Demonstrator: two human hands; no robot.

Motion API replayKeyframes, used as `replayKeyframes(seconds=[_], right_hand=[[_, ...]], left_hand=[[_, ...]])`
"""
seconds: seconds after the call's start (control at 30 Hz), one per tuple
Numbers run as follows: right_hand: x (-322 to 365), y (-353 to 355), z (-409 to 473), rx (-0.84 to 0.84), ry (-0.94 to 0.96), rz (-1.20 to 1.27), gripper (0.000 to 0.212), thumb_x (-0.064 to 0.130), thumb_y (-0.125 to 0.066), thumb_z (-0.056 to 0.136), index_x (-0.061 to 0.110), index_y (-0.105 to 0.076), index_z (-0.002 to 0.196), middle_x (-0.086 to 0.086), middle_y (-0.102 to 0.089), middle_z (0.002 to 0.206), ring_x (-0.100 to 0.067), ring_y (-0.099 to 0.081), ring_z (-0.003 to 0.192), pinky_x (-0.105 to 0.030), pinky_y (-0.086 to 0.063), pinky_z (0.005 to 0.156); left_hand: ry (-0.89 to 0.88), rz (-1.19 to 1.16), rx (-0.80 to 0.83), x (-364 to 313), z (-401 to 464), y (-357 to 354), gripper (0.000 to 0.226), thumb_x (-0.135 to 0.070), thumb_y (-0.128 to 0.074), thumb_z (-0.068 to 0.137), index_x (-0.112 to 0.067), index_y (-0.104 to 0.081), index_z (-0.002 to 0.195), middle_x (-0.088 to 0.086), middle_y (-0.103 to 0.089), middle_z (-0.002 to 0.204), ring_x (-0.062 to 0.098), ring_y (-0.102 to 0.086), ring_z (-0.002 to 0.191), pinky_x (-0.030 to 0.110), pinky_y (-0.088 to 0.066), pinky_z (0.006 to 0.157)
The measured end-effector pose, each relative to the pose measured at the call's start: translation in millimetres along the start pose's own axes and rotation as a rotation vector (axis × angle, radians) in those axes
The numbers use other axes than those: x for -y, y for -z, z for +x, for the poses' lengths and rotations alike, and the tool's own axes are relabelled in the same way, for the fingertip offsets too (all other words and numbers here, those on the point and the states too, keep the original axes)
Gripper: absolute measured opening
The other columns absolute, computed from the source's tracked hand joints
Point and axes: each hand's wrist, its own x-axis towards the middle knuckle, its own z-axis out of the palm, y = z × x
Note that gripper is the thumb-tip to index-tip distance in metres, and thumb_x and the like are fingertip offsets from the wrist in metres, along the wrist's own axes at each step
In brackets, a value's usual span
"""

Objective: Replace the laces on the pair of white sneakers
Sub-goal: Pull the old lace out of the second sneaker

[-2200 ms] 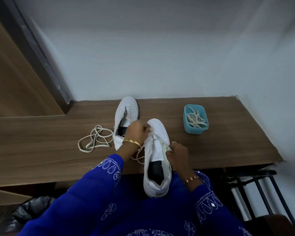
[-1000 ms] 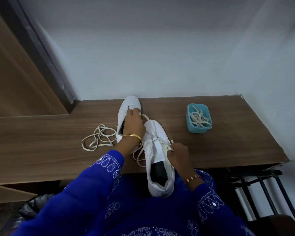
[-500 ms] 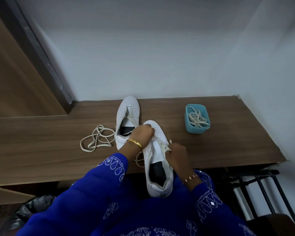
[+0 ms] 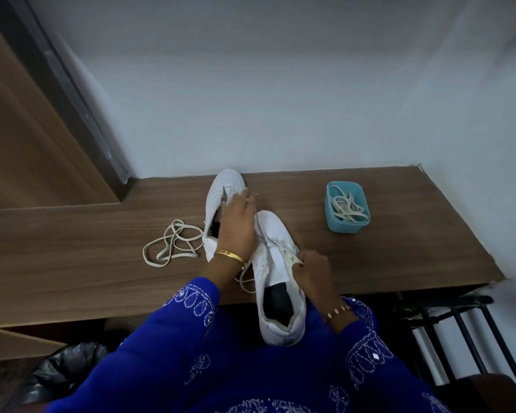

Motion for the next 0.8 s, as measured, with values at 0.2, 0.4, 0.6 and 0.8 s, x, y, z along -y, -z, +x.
replayKeyframes(seconds=[0.2,0.4,0.6,0.8], right_hand=[[0,0,0,0.002,-0.020,0.001,0.027,0.001,-0.044,0.085,0.010,-0.043,0.059,-0.022,-0.063,0.095,-0.029,-0.054,0.079,-0.020,-0.024,0.055],[-1,0,0,-0.013,0.004,0.001,0.040,0.000,-0.045,0.084,0.020,-0.025,0.055,-0.022,-0.061,0.091,-0.017,-0.042,0.074,-0.019,-0.022,0.056],[-1,1,0,-0.004,-0.011,-0.005,0.017,-0.001,-0.045,0.083,-0.003,-0.051,0.068,-0.020,-0.058,0.081,-0.030,-0.054,0.077,-0.020,-0.025,0.057],[-4,0,0,0.013,-0.006,-0.010,0.032,-0.001,-0.045,0.083,0.009,-0.032,0.055,-0.003,-0.043,0.062,-0.020,-0.044,0.071,-0.022,-0.023,0.057]], left_hand=[[-0.298,0.346,0.531,-30,-3,-12,0.039,-0.009,-0.045,0.086,-0.013,-0.055,0.123,0.010,-0.062,0.113,0.030,-0.052,0.113,0.046,-0.011,0.115],[-0.219,0.443,0.574,-26,9,-10,0.029,-0.004,-0.042,0.090,-0.008,-0.066,0.107,0.012,-0.063,0.105,0.029,-0.057,0.103,0.035,-0.024,0.112],[-0.105,0.214,0.377,-15,16,9,0.028,0.001,-0.049,0.086,-0.006,-0.066,0.107,0.012,-0.060,0.107,0.028,-0.056,0.101,0.029,-0.040,0.076],[0.430,-0.405,-0.335,7,35,43,0.015,0.001,-0.054,0.085,0.000,-0.068,0.087,0.019,-0.066,0.089,0.032,-0.062,0.084,0.029,-0.043,0.072]])
